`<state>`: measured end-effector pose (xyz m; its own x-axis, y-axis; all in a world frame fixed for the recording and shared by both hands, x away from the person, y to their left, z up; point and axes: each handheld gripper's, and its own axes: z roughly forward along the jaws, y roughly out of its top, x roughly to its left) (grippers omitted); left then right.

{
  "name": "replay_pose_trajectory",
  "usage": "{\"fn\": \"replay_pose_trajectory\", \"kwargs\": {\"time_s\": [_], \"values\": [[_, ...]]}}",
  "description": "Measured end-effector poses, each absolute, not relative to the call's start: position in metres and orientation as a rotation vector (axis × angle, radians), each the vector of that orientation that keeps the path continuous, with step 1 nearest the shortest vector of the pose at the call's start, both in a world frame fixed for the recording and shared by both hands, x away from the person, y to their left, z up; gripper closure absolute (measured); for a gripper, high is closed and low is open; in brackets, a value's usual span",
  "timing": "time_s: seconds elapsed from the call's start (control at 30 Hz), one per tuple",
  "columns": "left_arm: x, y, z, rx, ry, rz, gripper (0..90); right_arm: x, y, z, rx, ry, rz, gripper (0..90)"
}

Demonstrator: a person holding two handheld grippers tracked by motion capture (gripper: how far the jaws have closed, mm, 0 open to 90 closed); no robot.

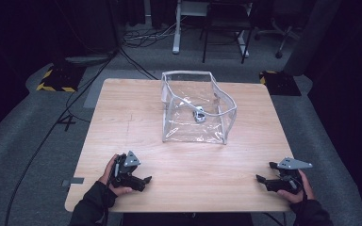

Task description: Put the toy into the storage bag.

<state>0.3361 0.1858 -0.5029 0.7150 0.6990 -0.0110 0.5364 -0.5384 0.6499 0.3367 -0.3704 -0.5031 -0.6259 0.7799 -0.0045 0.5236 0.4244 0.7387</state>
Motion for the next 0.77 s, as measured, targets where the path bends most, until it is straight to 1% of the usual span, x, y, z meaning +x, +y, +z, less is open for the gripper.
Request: {"fn": "replay_pose_trajectory", "kwargs": {"time_s": [0.23,0.33,0.5,0.57,0.77], "values": [[0.3361,0.1858,-0.5028,2.279,0.935,0.330,0.6,0.3369,-0.3705,-0.5032,1.115,2.336,1.028,15.5],[0.3362,0.1852,-0.5035,2.274,0.936,0.308,0.6,0.3368,-0.3705,-0.5031,1.117,2.336,1.028,15.5],[0.3367,0.1853,-0.5034,2.272,0.936,0.332,0.6,0.3368,-0.3705,-0.5031,1.117,2.336,1.028,15.6],[0.3367,0.1847,-0.5040,2.268,0.939,0.312,0.6,0.3368,-0.3705,-0.5031,1.115,2.336,1.028,15.5],[0.3373,0.1848,-0.5037,2.272,0.938,0.320,0.6,0.3367,-0.3705,-0.5031,1.117,2.337,1.028,15.5]]}}
